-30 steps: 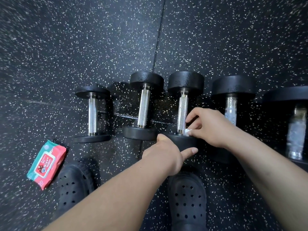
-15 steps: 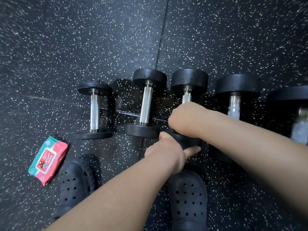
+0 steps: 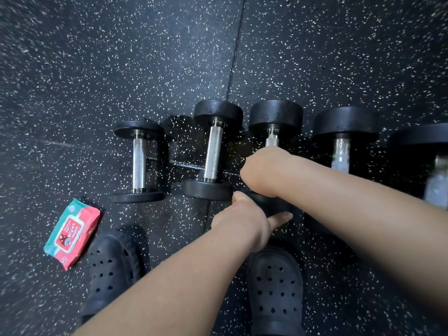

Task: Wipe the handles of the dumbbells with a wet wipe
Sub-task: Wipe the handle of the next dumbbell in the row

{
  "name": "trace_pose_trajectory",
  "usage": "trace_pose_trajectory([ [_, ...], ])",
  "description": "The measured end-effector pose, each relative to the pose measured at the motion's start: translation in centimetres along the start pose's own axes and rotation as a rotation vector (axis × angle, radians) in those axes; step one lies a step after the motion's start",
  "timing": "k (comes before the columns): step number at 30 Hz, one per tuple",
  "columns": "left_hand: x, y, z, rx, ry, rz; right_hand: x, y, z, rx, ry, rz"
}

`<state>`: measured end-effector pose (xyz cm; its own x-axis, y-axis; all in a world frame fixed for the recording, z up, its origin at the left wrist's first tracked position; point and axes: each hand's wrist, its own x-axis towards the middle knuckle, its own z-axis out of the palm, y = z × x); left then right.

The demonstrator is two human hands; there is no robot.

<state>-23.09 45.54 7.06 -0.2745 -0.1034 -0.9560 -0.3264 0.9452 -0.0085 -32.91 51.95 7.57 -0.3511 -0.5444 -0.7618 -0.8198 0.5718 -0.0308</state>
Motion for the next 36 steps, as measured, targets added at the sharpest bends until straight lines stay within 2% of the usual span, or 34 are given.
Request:
trace_pose_trajectory([
  [5, 0.0, 0.0, 0.1, -0.01, 0.042, 0.012, -1.2, 1.5, 1.1, 0.008, 0.166, -0.022],
  [9, -0.4, 0.0, 0.0, -0.15, 0.136, -0.028, -2.5, 2.2, 4.7, 0.193, 0.306, -0.02],
  [12, -0.9, 0.4, -0.4, -0.147, 0.054, -0.108, -3.0, 2.1, 7.5, 0.168, 0.51, 0.044],
  [14, -0.9, 0.6, -0.4, -0.168, 0.073, -0.111, -2.5, 2.1, 7.9, 0.159, 0.568, 0.087],
  [18, -0.9, 0.5, -0.4, -0.121, 0.072, -0.106, -1.9, 2.5, 6.4, 0.173, 0.584, 0.168],
  [22, -0.9, 0.4, -0.5, -0.063, 0.071, -0.055, -2.3, 2.4, 6.1, 0.186, 0.491, 0.081],
  [24, -0.8, 0.6, -0.4, -0.106, 0.078, -0.083, -2.8, 1.9, 5.8, 0.259, 0.433, 0.054],
  [28, -0.7, 0.3, 0.2, -0.124, 0.137, -0.052, -1.6, 3.0, 4.8, 0.304, 0.407, 0.09],
  [30, -0.5, -0.2, 0.7, -0.151, 0.227, 0.019, -0.5, 3.4, 5.1, 0.243, 0.471, 0.149],
  [32, 0.1, -0.4, 0.8, -0.114, 0.227, 0.04, 0.1, 3.5, 6.3, 0.212, 0.546, 0.16],
  [36, 0.6, -0.2, 0.4, -0.054, 0.086, -0.032, -0.9, 2.6, 8.2, 0.229, 0.505, -0.057],
])
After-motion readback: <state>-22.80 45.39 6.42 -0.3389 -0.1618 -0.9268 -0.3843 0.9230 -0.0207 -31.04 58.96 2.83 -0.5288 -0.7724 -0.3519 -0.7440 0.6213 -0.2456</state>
